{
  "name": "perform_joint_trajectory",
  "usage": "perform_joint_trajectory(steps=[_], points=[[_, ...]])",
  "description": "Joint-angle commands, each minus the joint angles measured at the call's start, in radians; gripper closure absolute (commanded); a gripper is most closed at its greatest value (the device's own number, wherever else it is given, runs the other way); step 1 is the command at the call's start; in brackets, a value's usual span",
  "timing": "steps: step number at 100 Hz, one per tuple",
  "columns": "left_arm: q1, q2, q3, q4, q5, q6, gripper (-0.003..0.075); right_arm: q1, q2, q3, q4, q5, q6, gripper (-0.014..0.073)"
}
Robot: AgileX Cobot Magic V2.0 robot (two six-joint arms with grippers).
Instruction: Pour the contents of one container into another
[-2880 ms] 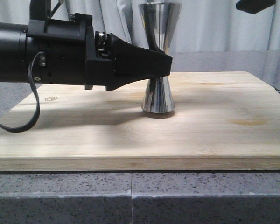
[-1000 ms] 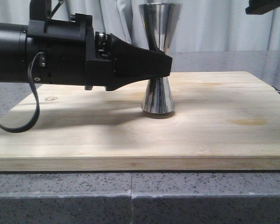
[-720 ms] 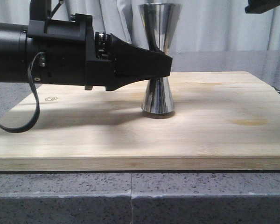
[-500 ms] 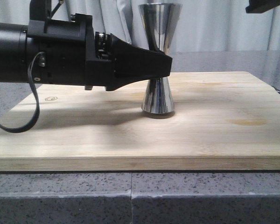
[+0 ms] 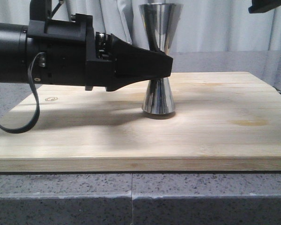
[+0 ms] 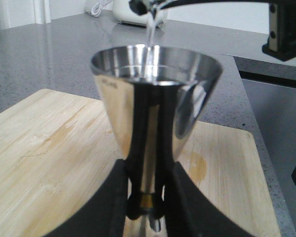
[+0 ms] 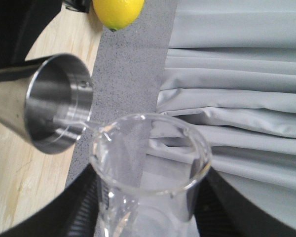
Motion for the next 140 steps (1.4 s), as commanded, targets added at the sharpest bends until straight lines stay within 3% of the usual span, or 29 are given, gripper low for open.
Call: perform_joint_trajectory(steps=[1,101,140], points=[[0.0,-0.049,-0.027,-0.043,-0.083,-0.005,0.0739,0.0,-0.018,-0.036,-0.033,-0.046,-0.011,0.0462],[0.0,-0.049,-0.027,-0.041,-0.083,-0.005,0.0739,0.0,-0.018,-0.036,-0.061,-0.056,-0.011,0.0462],[0.0,-0.049,-0.027,-0.041,-0.085,-0.005,0.0739,0.0,-0.018,-0.036,0.029,-0.059,0.012,0.0462]])
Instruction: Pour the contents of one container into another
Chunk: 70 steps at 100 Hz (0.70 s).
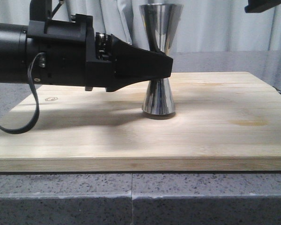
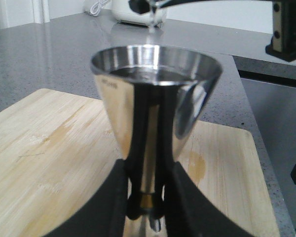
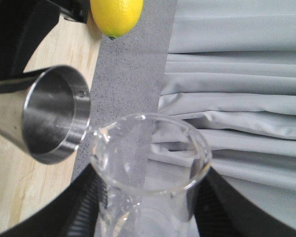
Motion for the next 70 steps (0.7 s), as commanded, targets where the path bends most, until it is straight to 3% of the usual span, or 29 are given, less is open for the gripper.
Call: perform_joint_trajectory(steps=[1,30,70], points=[[0.0,-0.049,-0.027,-0.044,-0.085,-0.005,0.0738,0.0,-0.018,-0.036,0.005,-0.042,0.009,0.0462],[0.0,-0.049,-0.027,-0.044,-0.091,-0.005,0.0739,0.0,-0.02,-0.036,0.062,-0.038,0.073,0.0462],[0.0,-0.049,-0.027,-0.042,-0.095,-0.005,0.0739,-0.002,-0.059,-0.037,0.062,-0.038,0.338,0.0462]])
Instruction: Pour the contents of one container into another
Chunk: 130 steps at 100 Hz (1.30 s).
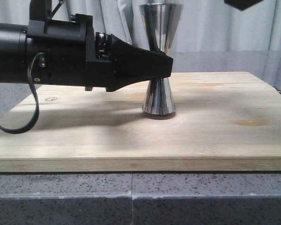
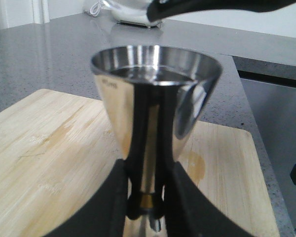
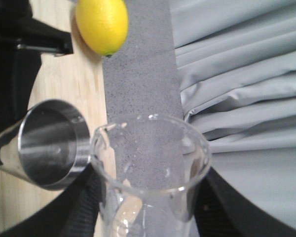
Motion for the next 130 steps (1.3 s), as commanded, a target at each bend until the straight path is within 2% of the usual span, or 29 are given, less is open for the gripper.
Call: perform_joint_trajectory(steps=[1,38,55,70,93,113,130], points=[[0.0,-0.049,-0.027,-0.044,-0.093,-0.005,0.0739,-0.002,-0.043,-0.037,-0.023,-0.038,0.07,0.0462],[0.0,-0.049,-0.027,-0.042,-0.106,-0.007,0.0739,-0.008,-0.073,-0.047,-0.02,-0.009,0.379,0.0462],[0.0,-0.049,-0.027,-0.042,-0.106,-0.007,0.0739,-0.081,-0.073,-0.047,-0.02,-0.003,0.517,0.0462],[0.0,-0.049,-0.027,-0.04,-0.106,-0.007,0.0739,-0.161,-0.073,-0.041,-0.018,-0.047,0.574,0.0462],[0.0,-0.049,-0.027,-0.04,-0.106,-0.009,0.0739,-0.313,-0.073,0.014,0.001,-0.203,0.666,0.0462],[0.0,-0.049,-0.027,-0.039,-0.106,-0.011,0.0739,-0.435,-0.071,0.129,0.014,-0.417,0.75,0.0462],[0.0,-0.049,-0.027,-0.037,-0.106,-0.013,0.0739,-0.525,-0.048,0.211,0.023,-0.592,0.768,0.0462]])
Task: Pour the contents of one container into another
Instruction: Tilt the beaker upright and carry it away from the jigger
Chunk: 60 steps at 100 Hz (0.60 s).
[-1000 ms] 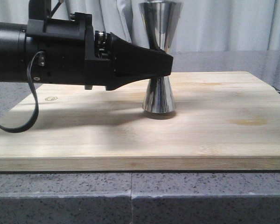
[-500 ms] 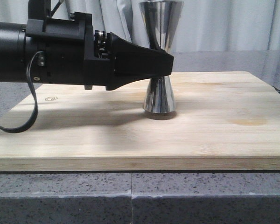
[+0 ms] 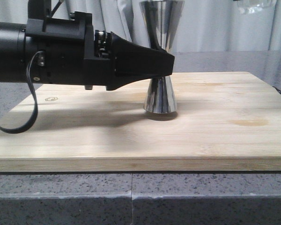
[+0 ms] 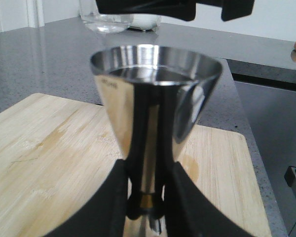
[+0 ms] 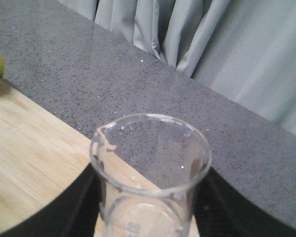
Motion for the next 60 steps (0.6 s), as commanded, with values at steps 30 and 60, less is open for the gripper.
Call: perform_joint_trajectory(steps=[30,60], points=[[0.0,-0.049,-0.027,-0.043,-0.085,-0.012,0.0739,-0.109,0.125,0.058,0.032,-0.391,0.007,0.0462],[0.0,-0.049,-0.027,-0.043,-0.085,-0.012,0.0738,-0.213,0.268,0.058,0.032,-0.644,-0.025,0.0462]])
